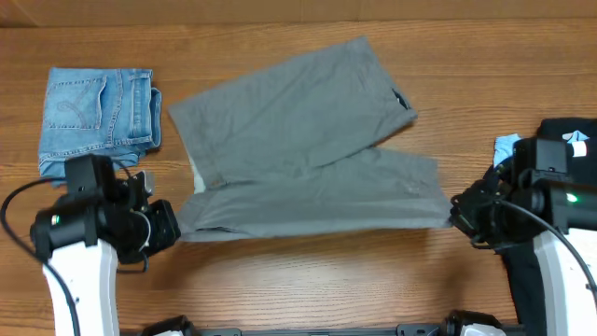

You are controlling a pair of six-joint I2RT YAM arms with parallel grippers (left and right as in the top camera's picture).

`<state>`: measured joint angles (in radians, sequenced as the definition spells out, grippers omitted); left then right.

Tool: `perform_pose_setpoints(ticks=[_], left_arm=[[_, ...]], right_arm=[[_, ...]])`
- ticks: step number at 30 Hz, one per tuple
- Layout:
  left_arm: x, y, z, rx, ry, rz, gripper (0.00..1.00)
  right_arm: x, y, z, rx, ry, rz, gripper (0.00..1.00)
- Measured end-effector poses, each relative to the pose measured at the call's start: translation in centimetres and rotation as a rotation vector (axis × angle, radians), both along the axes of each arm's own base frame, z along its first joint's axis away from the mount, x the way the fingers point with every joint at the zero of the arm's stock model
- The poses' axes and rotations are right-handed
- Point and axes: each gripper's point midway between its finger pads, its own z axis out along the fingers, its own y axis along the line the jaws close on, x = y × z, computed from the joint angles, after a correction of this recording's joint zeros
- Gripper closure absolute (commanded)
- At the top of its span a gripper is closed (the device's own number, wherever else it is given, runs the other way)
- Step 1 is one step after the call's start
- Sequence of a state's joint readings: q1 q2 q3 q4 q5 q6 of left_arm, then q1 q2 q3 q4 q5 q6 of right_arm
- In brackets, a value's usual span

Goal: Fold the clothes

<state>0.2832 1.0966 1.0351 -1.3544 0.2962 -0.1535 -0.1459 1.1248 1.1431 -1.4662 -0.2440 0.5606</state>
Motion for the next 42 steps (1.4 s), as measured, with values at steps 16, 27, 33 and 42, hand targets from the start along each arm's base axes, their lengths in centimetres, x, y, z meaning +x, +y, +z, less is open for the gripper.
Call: perform_pose_setpoints(ticks=[16,27,33,42], left_arm=[[1.6,0.1,4.4,0.011,-0.196,0.089,0.96],[11.8,3.6,-2.2,0.035,-0.137,0.152,0.96],[15.5,5.5,-6.6,0.077,-0.121,0.175,0.91],[18.8,8.7,-7.9,0.189,-0.200,0.245,0.52]], right_arm=[[10.0,0.6,8.8,0.045,-0.418,0.042,0.96],[25.5,5.3,1.8,0.281,-0.559,0.218,0.95],[29.2,7.5,-1.0,0.301,-0.616,0.256,0.92],[33.8,7.0,-3.0,0.219,-0.722,0.188,0.88]])
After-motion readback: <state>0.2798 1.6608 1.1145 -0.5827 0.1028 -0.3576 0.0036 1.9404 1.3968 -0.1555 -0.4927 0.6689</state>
